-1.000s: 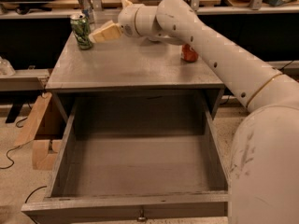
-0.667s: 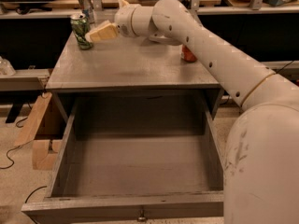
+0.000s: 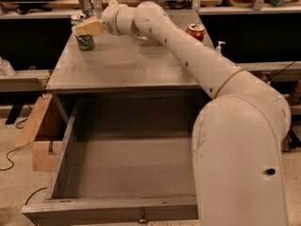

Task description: Place green can into top drawer

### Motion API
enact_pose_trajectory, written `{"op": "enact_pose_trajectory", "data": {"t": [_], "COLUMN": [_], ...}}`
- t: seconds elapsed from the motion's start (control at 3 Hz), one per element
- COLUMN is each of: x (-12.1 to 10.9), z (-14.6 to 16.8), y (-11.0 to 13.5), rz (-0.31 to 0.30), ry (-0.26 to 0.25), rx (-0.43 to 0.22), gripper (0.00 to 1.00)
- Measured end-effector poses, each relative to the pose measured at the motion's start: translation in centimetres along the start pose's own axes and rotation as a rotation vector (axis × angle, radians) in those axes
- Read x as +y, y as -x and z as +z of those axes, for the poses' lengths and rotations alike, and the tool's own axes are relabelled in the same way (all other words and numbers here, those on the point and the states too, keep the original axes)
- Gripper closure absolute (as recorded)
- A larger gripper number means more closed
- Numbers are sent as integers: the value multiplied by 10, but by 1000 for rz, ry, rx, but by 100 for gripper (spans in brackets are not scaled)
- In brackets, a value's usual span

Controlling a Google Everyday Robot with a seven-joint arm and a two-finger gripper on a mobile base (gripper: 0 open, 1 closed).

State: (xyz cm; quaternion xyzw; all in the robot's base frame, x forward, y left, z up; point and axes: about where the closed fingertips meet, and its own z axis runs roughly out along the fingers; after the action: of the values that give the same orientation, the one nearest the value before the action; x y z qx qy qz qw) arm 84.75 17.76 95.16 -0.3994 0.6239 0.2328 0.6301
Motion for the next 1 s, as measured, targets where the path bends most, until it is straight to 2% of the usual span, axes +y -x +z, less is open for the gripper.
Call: {"op": "enact_pose_trajectory", "data": {"t": [0.33, 1.0], "x": [0, 13], "z": [22, 60], "y": [0, -13], "rz": [50, 119], "ry": [-30, -19], "rx": [-21, -16], "gripper": [0, 0]}}
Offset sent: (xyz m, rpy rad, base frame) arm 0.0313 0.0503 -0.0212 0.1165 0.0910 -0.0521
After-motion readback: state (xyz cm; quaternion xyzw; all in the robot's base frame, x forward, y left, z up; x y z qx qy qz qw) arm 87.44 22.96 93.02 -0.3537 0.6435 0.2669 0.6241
